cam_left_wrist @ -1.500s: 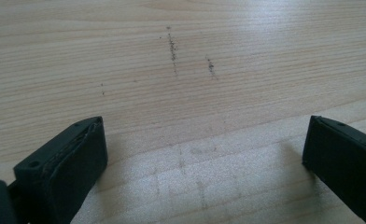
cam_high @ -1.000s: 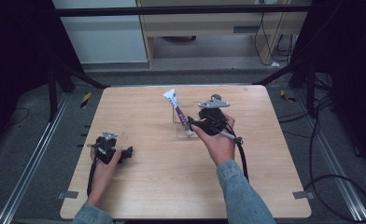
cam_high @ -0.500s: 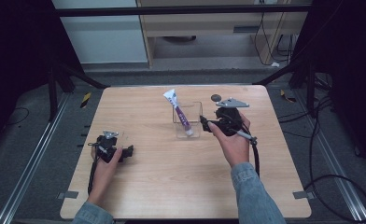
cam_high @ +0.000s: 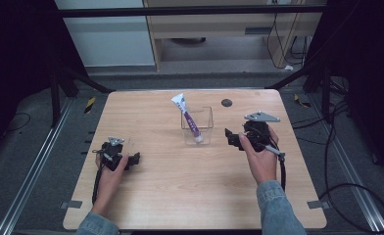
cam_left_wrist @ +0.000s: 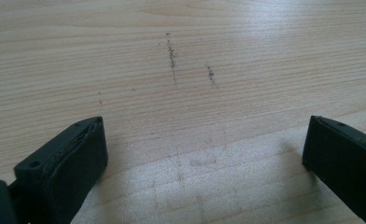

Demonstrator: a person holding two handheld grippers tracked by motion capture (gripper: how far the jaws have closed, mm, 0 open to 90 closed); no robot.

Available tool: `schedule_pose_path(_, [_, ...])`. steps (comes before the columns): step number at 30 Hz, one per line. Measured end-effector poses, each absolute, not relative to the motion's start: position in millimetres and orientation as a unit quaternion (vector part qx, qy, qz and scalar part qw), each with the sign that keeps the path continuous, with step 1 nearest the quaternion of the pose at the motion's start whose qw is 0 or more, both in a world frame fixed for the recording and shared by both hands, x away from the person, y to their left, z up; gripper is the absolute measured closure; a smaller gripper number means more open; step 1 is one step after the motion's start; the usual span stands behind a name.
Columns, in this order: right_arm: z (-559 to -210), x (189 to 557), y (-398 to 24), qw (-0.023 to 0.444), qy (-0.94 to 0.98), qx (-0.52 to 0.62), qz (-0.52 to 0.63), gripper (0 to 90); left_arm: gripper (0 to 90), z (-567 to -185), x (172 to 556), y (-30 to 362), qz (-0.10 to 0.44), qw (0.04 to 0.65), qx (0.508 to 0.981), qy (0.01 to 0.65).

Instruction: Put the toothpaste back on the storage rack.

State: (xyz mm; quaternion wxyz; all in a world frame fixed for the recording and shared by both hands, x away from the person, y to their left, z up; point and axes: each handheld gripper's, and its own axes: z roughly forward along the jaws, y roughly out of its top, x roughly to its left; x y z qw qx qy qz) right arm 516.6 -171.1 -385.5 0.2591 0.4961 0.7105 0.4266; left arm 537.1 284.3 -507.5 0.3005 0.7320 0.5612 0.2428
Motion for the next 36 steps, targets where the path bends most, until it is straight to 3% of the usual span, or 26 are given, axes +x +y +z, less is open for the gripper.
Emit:
schedule_pose_path(22, [-408, 517, -199, 0.26, 0.714, 0.521, 0.39, 14.1, 0.0, -508, 537, 284, 0.243, 0.301, 0.732, 0.561])
schedule_pose_path(36, [-439, 520, -223, 0.244, 0.709, 0.557, 0.356, 14.2, 0.0, -508, 537, 284, 0.242, 0.301, 0.732, 0.561])
